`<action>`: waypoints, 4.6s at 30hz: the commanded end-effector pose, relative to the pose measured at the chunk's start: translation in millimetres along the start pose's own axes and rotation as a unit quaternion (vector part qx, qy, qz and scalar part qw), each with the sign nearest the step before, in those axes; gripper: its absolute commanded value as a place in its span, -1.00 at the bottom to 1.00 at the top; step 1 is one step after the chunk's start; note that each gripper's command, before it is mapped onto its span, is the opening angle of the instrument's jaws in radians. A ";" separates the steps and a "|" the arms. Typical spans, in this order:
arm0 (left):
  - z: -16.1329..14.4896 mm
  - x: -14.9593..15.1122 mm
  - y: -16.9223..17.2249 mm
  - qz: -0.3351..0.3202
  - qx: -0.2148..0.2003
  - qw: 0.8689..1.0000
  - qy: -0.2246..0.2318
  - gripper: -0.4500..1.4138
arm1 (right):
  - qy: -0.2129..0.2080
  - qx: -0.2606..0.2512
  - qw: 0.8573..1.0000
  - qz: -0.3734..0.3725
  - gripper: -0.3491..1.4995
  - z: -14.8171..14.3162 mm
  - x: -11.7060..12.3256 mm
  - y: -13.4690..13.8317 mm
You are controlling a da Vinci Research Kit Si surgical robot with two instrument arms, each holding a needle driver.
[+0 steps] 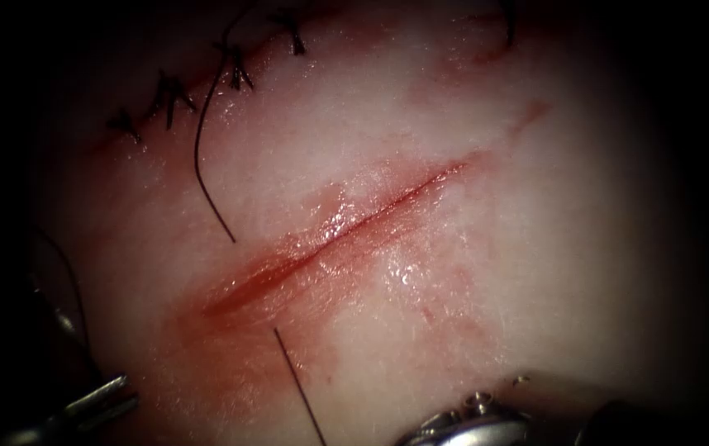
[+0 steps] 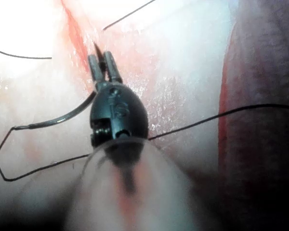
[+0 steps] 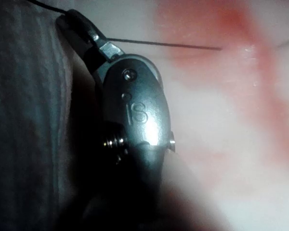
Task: Wound Closure
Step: Repeatedly pull thread through wound with right grasper until short tail remains
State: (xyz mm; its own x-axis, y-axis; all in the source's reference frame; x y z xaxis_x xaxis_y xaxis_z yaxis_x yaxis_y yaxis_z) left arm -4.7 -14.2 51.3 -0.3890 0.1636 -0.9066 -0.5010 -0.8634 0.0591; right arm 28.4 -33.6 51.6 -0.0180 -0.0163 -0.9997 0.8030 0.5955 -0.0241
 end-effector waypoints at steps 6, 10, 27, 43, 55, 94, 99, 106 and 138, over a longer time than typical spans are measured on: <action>0.8 -0.4 0.0 0.001 -0.002 1.000 0.000 -1.00 | 0.041 -0.053 0.998 0.016 0.04 1.9 0.2 0.8; 0.8 -0.4 0.1 0.001 -0.001 1.000 0.000 -1.00 | 0.021 -0.142 0.989 0.045 0.82 -0.7 -0.5 4.7; 0.5 -0.6 0.1 -0.001 -0.003 1.000 0.002 -1.00 | -0.004 -0.258 0.966 0.008 0.76 -8.1 -8.1 14.5; 0.2 -0.2 0.5 0.000 -0.001 1.000 0.001 -1.00 | -0.004 -0.259 0.966 0.000 -1.00 -9.5 -10.8 16.6; 0.4 -0.1 0.4 -0.001 -0.002 1.000 0.001 -1.00 | -0.026 -0.223 0.975 -0.010 -1.00 -8.7 -9.1 14.9; 0.8 -0.1 0.6 0.000 -0.004 1.000 0.003 -1.00 | -0.007 -0.039 0.999 0.027 -1.00 -0.7 -1.4 1.2; 0.8 -0.1 0.7 0.000 -0.004 1.000 0.003 -1.00 | -0.008 -0.038 0.999 0.033 -1.00 -0.8 -1.7 1.2; 0.7 -0.1 0.7 0.000 -0.005 1.000 0.002 -1.00 | -0.031 -0.167 0.982 0.077 0.69 -4.1 -2.9 3.2; 0.8 -0.2 1.0 -0.001 -0.005 1.000 0.003 -1.00 | 0.060 -0.456 0.822 0.335 0.53 -14.1 -10.6 24.6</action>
State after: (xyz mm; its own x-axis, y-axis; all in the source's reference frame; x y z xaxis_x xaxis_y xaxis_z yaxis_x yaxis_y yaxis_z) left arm -5.2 -15.0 51.4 -0.3837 0.1644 -0.9087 -0.4957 -0.8669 0.0524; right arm 38.9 -7.8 61.3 0.1462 0.6098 -0.7789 -0.1287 0.7924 0.5962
